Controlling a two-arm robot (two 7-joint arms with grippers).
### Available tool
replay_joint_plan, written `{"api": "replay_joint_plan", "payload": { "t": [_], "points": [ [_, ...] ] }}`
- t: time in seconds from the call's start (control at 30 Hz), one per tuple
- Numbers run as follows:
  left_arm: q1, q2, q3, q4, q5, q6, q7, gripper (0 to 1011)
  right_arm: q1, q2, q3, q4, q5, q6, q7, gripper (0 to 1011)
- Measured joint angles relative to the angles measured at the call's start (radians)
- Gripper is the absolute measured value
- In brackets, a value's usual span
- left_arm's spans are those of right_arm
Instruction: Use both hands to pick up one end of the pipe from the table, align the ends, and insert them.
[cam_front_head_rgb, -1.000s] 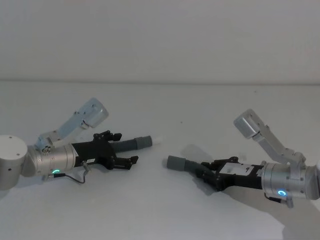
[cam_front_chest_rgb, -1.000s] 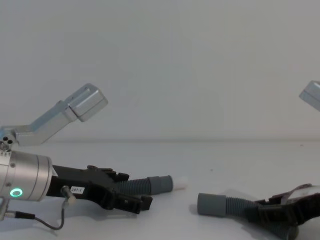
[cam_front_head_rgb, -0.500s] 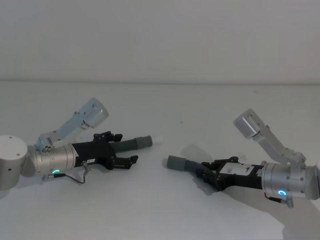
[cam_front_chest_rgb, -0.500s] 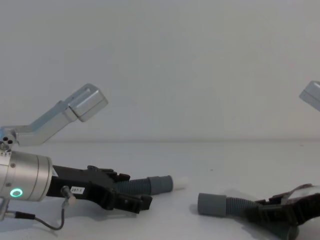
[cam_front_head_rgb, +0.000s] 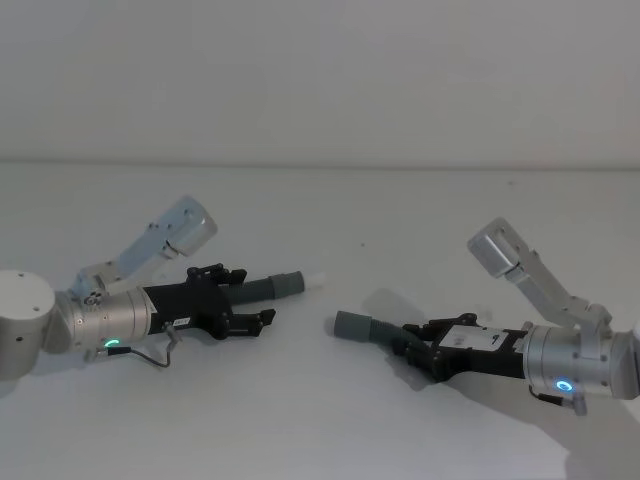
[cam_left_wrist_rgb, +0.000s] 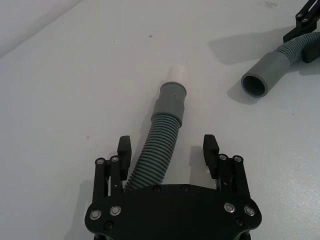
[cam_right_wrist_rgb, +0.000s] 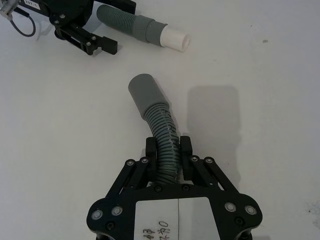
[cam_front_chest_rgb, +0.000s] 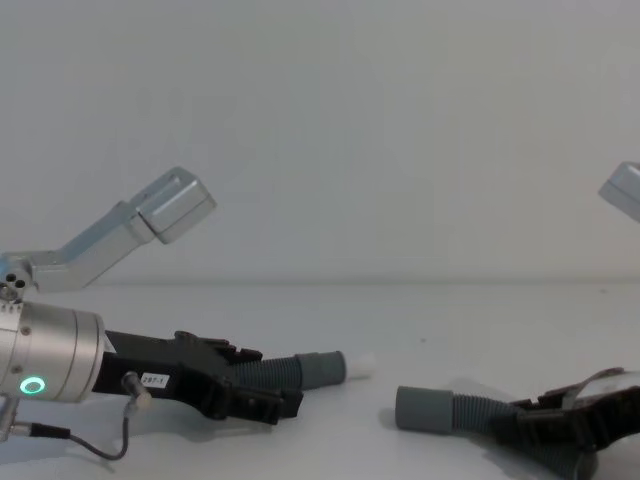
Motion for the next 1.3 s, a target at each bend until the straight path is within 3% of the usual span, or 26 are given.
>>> {"api": "replay_joint_plan", "payload": {
  "t": [1.3],
  "points": [
    [0.0,0.0,0.0,0.0,0.0,0.0,0.0,622,0.0,0.0,0.0,0.0,0.0,0.0,0.0,266]
  ]
}}
